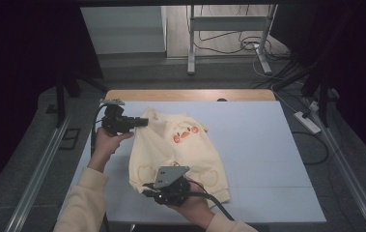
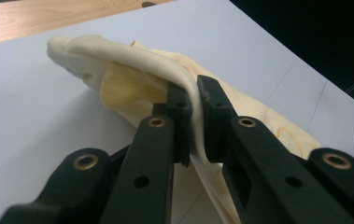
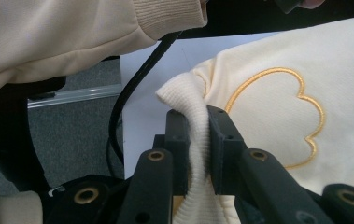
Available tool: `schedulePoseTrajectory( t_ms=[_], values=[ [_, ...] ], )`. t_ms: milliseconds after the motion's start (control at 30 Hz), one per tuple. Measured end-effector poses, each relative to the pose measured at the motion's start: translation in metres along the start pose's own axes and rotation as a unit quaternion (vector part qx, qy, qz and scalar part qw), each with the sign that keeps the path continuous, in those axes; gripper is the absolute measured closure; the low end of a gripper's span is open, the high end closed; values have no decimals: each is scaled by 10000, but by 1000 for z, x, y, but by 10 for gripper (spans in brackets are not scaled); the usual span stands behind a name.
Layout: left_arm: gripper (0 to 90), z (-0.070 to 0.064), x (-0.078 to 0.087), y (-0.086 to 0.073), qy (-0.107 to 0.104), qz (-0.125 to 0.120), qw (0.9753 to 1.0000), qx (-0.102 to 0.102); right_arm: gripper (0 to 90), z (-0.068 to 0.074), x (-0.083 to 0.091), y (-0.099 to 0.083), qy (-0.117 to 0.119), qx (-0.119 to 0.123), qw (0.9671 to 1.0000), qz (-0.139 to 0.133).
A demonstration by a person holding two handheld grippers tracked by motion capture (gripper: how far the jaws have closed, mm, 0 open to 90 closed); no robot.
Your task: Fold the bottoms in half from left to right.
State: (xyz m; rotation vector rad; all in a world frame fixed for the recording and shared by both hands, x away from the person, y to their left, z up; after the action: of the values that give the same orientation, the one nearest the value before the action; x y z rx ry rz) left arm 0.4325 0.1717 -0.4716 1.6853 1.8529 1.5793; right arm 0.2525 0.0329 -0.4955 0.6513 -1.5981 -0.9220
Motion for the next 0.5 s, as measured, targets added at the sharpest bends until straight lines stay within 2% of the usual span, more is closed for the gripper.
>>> schedulePoseTrajectory(
  t_ms=[300,500],
  values=[
    [835,3,-13,-5,37,195,9998,57,793,-5,-2,-10,14,-95,9998,177],
    [835,5,-18,-6,54,224,9996,152,793,-8,0,-15,-18,-167,9996,221]
  ],
)
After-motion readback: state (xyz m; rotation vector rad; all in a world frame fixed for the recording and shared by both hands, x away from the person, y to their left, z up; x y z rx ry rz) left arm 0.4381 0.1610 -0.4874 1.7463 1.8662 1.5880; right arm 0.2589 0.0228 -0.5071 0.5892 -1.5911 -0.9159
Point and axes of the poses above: each handheld gripper's, and its own axes: x roughly backward along the jaws, y roughly out of its top, z roughly to its left, the point moved 7 cm from there along -x, roughly forward along the jaws, and after that the axes turned 5 degrees about -y, right-handed, at the moved point
